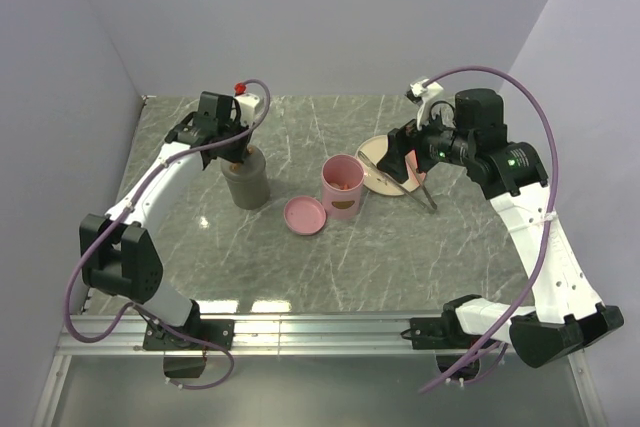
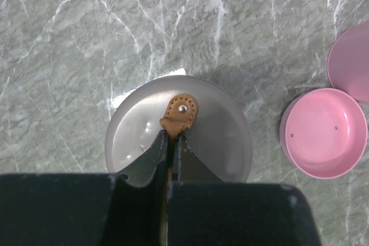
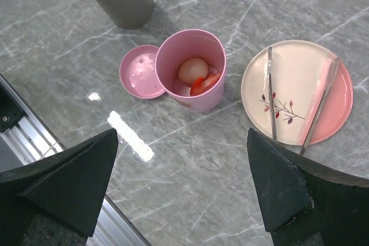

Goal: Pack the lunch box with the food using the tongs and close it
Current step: Close the box lid on the packing box, then pick up the box lid from the center of the board.

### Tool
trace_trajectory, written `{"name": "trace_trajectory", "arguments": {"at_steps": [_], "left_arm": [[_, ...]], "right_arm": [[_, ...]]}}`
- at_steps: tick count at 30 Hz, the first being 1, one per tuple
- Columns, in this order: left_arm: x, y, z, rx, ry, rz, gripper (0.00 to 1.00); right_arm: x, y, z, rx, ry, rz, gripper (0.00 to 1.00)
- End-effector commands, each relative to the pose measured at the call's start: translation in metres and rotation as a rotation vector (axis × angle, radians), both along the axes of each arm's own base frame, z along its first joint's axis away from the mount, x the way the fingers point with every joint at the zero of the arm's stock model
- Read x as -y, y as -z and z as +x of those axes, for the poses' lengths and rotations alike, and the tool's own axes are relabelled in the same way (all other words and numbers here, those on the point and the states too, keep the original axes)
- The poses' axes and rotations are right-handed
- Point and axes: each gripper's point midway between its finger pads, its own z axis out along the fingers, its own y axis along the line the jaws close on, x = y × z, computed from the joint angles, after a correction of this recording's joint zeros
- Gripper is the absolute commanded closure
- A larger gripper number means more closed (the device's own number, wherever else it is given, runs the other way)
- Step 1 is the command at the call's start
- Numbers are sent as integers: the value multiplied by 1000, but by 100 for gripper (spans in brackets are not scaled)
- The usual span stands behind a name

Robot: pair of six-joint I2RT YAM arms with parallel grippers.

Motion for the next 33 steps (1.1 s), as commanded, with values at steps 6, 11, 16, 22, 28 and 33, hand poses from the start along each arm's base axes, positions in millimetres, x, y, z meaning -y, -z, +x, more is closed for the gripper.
{"name": "trace_trajectory", "arguments": {"at_steps": [6,11,16,22,28,33], "left_arm": [[9,19,-25,-107,72,-19,82],[16,-34,-15,11,128,-50,51],[22,-82,-13,119,197,-64,26],[47,-130,-42,285,466,-121,23],[81,-115,-112,391,987,-118,25],[98,-69,-147,241,1208,-46,28]], "right_arm": [[-2,0,0,-2,-12,13,0],[-1,-1,-2,3,-11,14,0],[0,-2,-2,8,-4,14,0],[7,-7,3,-8,30,36,0],[13,6,15,-113,56,75,0],[15,10,17,-164,55,102,0]]}}
